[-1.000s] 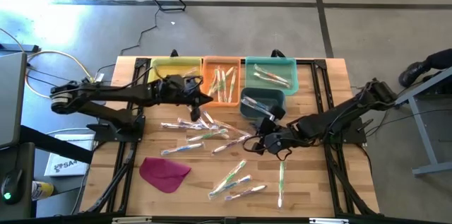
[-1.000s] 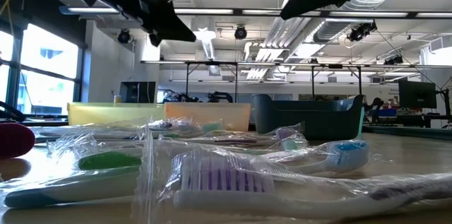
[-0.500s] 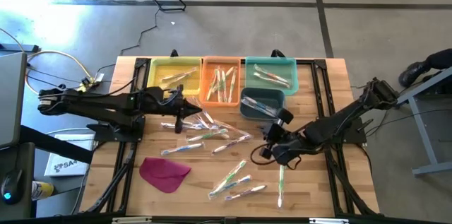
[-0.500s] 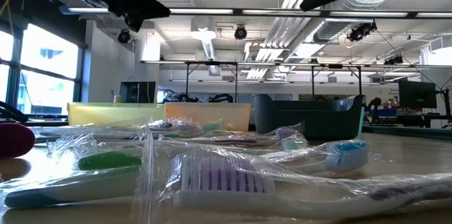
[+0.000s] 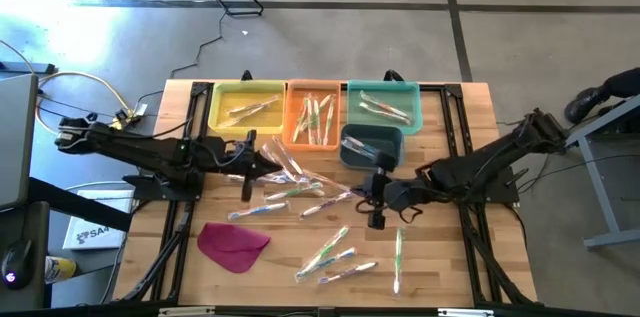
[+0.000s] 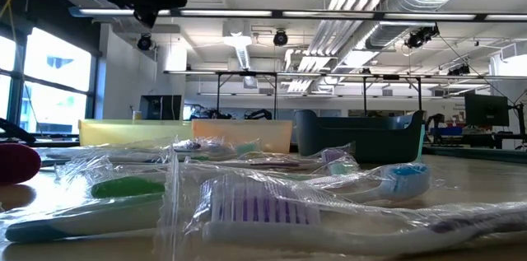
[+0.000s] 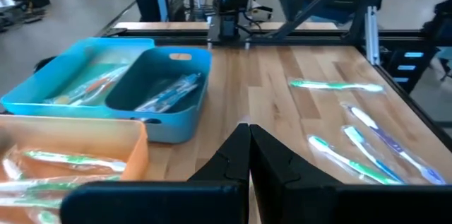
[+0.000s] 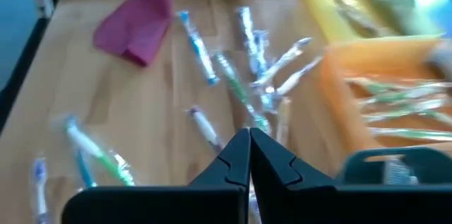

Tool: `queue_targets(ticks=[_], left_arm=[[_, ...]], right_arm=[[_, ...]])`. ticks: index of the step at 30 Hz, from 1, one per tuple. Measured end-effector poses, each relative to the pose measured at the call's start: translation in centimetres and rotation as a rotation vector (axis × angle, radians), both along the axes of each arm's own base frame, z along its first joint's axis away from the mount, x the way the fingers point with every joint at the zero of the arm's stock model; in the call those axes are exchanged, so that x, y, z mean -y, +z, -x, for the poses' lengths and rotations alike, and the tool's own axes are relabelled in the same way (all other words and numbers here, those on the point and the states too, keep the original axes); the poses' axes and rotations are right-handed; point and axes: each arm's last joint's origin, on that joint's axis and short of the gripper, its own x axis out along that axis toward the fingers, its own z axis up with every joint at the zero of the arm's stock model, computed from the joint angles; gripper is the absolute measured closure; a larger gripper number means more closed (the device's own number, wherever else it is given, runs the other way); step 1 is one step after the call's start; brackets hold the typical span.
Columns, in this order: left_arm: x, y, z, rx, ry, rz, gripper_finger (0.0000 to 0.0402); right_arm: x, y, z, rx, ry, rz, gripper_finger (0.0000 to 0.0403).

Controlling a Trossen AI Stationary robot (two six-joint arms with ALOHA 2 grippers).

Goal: Pick & Place Toothbrushes
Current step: Put the green toothbrush into the orange bin

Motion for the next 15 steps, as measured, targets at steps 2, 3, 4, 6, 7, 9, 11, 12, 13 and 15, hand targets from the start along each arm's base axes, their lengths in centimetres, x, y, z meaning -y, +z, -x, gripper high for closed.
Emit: queue_targets(ticks=[2, 3, 4, 6, 7, 9, 11, 12, 13, 15], left_arm=[[0.2, 0.0, 0.0, -0.003, -0.011, 0.000, 0.0401], [0.3, 0.0, 0.0, -0.005, -0.016, -0.001, 0.0401], [0.3, -0.1, 0.1, -0.006, -0.019, 0.000, 0.0401], [0.4, -0.1, 0.1, -0.005, -0.021, 0.000, 0.0401], [0.4, -0.1, 0.1, -0.006, -0.020, 0.000, 0.0401], [0.4, -0.1, 0.1, -0.006, -0.020, 0.000, 0.0401], [0.4, 0.0, 0.1, -0.006, -0.020, 0.000, 0.0401], [0.4, 0.0, 0.0, -0.006, -0.020, 0.000, 0.0401], [0.4, -0.1, 0.0, -0.007, -0.021, -0.001, 0.0401], [0.4, -0.1, 0.1, -0.014, -0.021, -0.004, 0.0401]], right_arm=[[0.3, 0.0, -0.2, -0.001, 0.004, -0.022, 0.0401], [0.4, 0.0, -0.3, 0.005, -0.004, -0.034, 0.0401], [0.5, 0.1, -0.3, 0.012, -0.017, -0.056, 0.0401], [0.5, 0.1, -0.3, 0.019, -0.057, -0.121, 0.0401], [0.5, 0.0, -0.3, 0.021, -0.084, -0.163, 0.0401], [0.4, -0.2, -0.1, 0.010, -0.140, -0.254, 0.0401], [0.1, -0.5, 0.3, -0.019, -0.194, -0.333, 0.0401], [-0.1, -0.7, 0.5, -0.037, -0.219, -0.367, 0.0401], [-0.3, -0.8, 0.7, -0.054, -0.238, -0.396, 0.0401], [-0.8, -1.1, 1.2, -0.087, -0.276, -0.453, 0.0401]])
